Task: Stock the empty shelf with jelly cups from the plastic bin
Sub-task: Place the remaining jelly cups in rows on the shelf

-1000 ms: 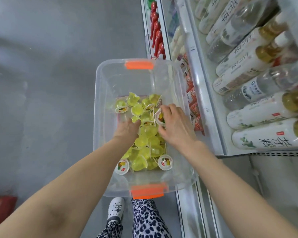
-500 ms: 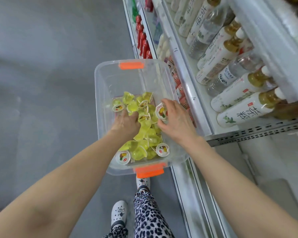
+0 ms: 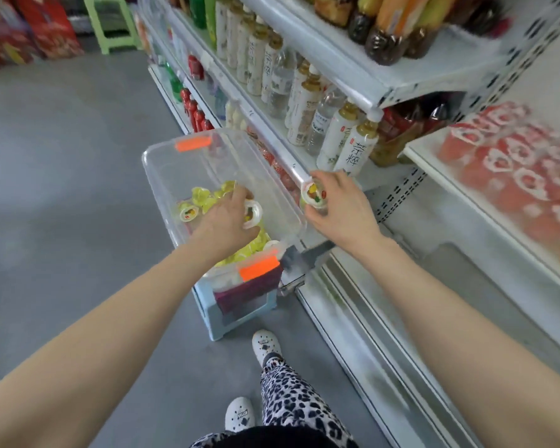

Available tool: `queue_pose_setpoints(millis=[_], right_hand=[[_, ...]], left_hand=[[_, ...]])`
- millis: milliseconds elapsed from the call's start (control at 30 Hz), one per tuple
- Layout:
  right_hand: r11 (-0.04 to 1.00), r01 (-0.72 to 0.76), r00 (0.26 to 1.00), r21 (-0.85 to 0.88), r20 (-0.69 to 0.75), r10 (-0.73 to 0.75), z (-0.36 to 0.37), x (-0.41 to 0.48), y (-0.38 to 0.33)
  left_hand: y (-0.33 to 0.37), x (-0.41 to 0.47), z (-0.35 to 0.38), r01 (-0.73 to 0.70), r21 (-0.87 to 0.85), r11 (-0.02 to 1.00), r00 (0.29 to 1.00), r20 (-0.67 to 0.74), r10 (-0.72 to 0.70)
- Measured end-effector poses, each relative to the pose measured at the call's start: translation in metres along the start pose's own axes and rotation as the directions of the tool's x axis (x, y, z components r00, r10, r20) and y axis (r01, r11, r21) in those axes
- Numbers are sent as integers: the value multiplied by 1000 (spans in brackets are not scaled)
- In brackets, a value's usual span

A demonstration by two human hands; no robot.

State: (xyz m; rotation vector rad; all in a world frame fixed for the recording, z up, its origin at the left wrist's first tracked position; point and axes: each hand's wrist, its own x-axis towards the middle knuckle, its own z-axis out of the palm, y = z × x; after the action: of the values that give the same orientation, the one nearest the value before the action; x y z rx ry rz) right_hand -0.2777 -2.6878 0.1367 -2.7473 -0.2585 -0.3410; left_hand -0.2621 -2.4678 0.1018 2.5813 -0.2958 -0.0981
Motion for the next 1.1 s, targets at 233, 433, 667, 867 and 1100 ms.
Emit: queue_pose_setpoints(millis=[233,433,667,867,1100], right_hand=[[978,-177,968,-108,-199,154,-81,-74,24],[920,-353,895,-169,-347,280,-155,-139,48],[826,-542,755,-154,-521,398,-230,-228,78],[733,-671,625,-116,-620,474,-295,-318,113],[641,-765,524,-63,-639,563,-360,-424,174]], left_hand=[[82,-14,-10,-328,19,944,944,35,328],[178,-28,-5,-533,-27,845,844,48,534],[290,-52,15,-748,-90,658,657,37,753],[392,-87,43,-855,-136,500,506,-8,863],[506,-127,94,-888,-174,426,439,-45,897]])
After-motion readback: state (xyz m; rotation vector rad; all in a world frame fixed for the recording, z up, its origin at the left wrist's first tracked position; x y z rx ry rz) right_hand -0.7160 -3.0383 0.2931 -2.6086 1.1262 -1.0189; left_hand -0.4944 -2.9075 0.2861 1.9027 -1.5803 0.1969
